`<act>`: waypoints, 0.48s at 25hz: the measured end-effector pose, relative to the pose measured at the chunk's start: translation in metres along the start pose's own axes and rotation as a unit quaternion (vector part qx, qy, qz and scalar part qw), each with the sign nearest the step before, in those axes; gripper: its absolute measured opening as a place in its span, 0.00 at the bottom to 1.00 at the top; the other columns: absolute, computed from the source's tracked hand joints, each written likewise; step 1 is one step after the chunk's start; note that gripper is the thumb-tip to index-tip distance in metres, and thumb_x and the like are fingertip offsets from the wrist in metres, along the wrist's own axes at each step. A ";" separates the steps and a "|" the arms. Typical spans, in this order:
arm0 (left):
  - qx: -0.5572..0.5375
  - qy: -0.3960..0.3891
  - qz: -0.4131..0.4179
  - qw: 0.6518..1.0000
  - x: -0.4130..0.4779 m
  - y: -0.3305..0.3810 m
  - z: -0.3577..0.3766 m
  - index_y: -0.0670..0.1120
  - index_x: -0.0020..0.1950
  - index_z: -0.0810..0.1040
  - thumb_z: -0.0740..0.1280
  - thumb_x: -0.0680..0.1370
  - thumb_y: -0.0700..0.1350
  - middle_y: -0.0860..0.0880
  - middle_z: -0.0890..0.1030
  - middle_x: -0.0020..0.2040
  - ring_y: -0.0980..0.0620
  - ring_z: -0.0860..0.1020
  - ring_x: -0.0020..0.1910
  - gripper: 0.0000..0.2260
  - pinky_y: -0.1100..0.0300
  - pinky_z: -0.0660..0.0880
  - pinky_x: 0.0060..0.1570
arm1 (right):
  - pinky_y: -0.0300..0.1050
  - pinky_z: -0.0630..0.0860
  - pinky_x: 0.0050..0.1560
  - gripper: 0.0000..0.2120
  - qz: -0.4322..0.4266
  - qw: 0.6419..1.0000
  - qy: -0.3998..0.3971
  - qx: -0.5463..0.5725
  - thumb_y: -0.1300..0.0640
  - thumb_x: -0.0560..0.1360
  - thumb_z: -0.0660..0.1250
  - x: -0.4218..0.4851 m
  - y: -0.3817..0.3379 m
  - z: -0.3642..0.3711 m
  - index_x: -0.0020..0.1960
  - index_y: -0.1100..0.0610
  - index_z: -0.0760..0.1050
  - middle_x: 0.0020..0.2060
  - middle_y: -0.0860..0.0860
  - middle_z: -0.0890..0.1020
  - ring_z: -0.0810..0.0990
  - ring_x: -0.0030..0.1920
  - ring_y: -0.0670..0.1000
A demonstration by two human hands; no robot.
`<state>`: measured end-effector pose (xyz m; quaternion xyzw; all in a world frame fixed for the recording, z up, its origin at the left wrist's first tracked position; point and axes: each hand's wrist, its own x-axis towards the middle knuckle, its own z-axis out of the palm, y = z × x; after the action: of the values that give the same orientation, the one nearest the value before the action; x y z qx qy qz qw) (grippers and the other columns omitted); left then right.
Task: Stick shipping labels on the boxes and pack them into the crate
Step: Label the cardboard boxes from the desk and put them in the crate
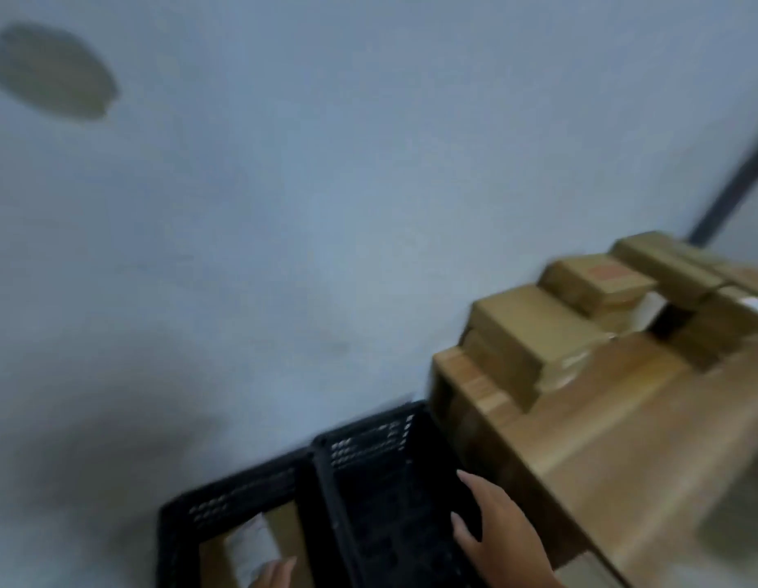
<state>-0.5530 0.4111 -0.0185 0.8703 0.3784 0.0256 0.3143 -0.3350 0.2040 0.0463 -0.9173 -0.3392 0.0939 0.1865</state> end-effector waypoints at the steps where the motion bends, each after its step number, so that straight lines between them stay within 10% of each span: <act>1: 0.005 0.002 0.030 1.000 -0.002 0.038 0.004 0.52 0.79 0.59 0.58 0.82 0.58 0.53 0.62 0.78 0.59 0.63 0.77 0.27 0.70 0.54 0.72 | 0.31 0.69 0.64 0.30 0.004 1.000 0.020 -0.008 0.44 0.73 0.72 -0.013 0.017 -0.038 0.74 0.46 0.70 0.65 0.40 0.77 0.77 0.65 0.40; 4: 0.005 0.009 0.076 0.997 -0.006 0.129 0.024 0.54 0.78 0.61 0.57 0.78 0.61 0.55 0.63 0.77 0.59 0.67 0.75 0.29 0.69 0.59 0.72 | 0.43 0.79 0.57 0.28 -0.003 0.993 0.114 -0.009 0.53 0.68 0.79 -0.032 0.079 -0.115 0.66 0.56 0.78 0.56 0.50 0.84 0.84 0.56 0.51; 12: -0.040 -0.019 0.081 0.996 0.020 0.388 0.130 0.55 0.78 0.64 0.59 0.83 0.58 0.58 0.66 0.74 0.56 0.69 0.71 0.24 0.59 0.69 0.67 | 0.38 0.71 0.63 0.28 0.029 0.988 0.152 0.008 0.42 0.76 0.68 -0.043 0.286 -0.234 0.74 0.47 0.68 0.66 0.42 0.76 0.76 0.66 0.45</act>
<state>-0.2530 0.1555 0.0936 0.8854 0.2990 0.0497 0.3524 -0.1295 -0.0893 0.1457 -0.9287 -0.2796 -0.0387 0.2404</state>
